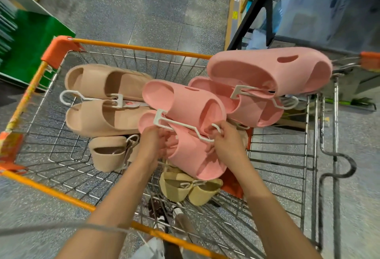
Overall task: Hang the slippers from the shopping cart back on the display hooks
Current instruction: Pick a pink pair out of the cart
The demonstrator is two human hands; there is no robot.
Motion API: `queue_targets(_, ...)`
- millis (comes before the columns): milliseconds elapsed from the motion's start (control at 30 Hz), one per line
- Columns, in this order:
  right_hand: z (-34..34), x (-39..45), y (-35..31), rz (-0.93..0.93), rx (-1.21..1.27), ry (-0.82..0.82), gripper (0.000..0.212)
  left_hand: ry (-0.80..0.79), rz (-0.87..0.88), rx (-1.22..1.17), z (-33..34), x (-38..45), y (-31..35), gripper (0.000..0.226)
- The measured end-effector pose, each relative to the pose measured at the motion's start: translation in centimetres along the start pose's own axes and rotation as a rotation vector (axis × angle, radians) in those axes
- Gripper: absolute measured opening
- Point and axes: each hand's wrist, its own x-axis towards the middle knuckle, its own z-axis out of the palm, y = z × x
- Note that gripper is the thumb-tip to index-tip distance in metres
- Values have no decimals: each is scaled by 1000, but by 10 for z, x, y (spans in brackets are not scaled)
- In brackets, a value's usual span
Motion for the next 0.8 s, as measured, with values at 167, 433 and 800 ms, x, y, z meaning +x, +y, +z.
queue_targets(167,-16,-25,-2,-113,-57,84,21,191,196,258,-6,10,-4,35)
queue_targets(433,-74,-83,-31,-466,-174,275,12,188,771,633,24,-28,34,29)
queue_targets(800,-183,-225,-74,-710,-248,781,13,-745,1706,707,131,-238,73,30)
